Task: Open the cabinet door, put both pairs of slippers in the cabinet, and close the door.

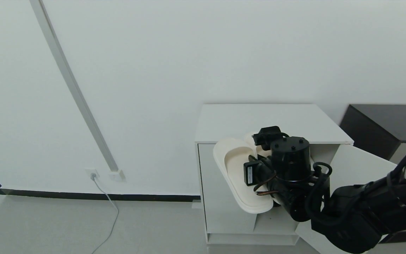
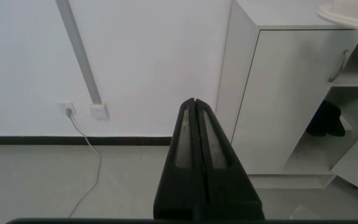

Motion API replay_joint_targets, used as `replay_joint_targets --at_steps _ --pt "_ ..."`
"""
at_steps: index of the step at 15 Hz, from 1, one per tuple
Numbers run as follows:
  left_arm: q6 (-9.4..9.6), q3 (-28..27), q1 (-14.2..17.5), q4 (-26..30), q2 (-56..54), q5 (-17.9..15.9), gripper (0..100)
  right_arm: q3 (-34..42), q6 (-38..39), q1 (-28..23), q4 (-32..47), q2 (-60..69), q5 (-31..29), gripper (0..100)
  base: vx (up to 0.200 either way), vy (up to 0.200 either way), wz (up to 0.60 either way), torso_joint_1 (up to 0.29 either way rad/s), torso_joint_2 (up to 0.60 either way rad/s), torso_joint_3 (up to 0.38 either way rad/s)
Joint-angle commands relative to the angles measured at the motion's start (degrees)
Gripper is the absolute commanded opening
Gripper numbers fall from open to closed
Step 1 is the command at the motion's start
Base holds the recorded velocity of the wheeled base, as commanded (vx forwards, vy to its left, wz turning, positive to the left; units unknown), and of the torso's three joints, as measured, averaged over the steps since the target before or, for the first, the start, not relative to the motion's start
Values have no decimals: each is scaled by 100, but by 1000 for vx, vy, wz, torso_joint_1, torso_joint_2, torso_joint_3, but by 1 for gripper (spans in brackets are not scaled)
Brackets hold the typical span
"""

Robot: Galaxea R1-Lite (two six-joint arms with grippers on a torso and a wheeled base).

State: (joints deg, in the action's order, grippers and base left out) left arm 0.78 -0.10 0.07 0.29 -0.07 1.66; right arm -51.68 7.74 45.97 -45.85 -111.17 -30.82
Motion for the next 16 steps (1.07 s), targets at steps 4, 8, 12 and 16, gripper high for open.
replay_joint_targets --at_steps 4,8,12,16 --pt "1 1 1 6 7 1 0 0 -1 17 -3 -19 6 0 0 0 0 0 0 0" --pt "1 1 1 6 7 1 0 8 -1 26 -3 -19 6 0 0 -200 0 2 4 4" --pt "1 1 1 6 7 1 0 8 -1 44 -3 -19 6 0 0 -200 0 4 2 6" --pt "1 1 1 6 7 1 0 61 -9 79 -3 -2 6 0 0 -200 0 1 2 2"
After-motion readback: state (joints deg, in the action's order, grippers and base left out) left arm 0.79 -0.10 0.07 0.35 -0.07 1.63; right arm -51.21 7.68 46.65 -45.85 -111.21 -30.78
